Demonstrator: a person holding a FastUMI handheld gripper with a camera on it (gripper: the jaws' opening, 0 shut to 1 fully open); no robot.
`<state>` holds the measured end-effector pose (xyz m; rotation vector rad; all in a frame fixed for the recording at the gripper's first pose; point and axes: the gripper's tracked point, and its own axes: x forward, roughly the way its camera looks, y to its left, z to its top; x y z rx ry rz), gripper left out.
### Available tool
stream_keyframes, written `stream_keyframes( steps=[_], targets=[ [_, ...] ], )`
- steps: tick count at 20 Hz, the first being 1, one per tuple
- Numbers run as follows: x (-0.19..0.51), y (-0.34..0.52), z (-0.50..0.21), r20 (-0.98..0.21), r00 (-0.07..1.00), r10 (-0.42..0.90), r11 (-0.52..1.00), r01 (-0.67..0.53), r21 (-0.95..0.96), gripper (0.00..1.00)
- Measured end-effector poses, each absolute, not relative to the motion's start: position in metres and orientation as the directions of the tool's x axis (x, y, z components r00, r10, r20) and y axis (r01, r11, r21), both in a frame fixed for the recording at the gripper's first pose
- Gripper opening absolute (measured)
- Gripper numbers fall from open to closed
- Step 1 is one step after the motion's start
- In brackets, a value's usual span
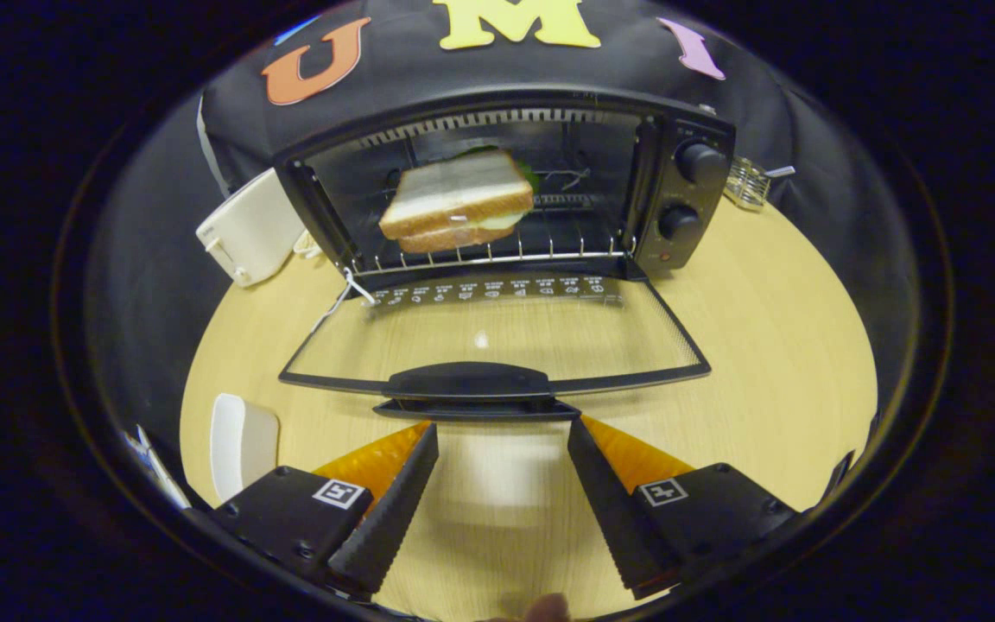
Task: Open the toaster oven, put the food inside, and close the toaster oven door.
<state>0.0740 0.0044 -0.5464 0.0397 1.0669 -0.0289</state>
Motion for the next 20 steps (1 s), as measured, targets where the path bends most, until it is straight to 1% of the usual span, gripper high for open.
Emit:
stream_keyframes(
  steps=[3, 5, 7, 10, 16, 18, 20],
  targets=[
    [0.106, 0.009, -0.5, -0.821, 0.57, 0.018, 0.999, 0.025, 0.039, 1.0],
    [0.137, 0.005, -0.475, -0.78, 0.626, 0.01, 0.999, 0.034, 0.04, 1.0],
    [0.165, 0.003, -0.454, -0.749, 0.663, 0.007, 0.998, 0.041, 0.046, 1.0],
    [0.19, 0.015, -0.406, -0.685, 0.728, 0.031, 0.998, 0.016, 0.062, 1.0],
    [0.21, 0.033, -0.272, -0.473, 0.878, 0.079, 0.997, -0.057, 0.06, 0.99],
    [0.21, 0.034, -0.23, -0.409, 0.909, 0.077, 0.997, -0.064, 0.047, 1.0],
    [0.207, 0.037, -0.199, -0.37, 0.925, 0.083, 0.996, -0.068, 0.053, 1.0]
  ],
)
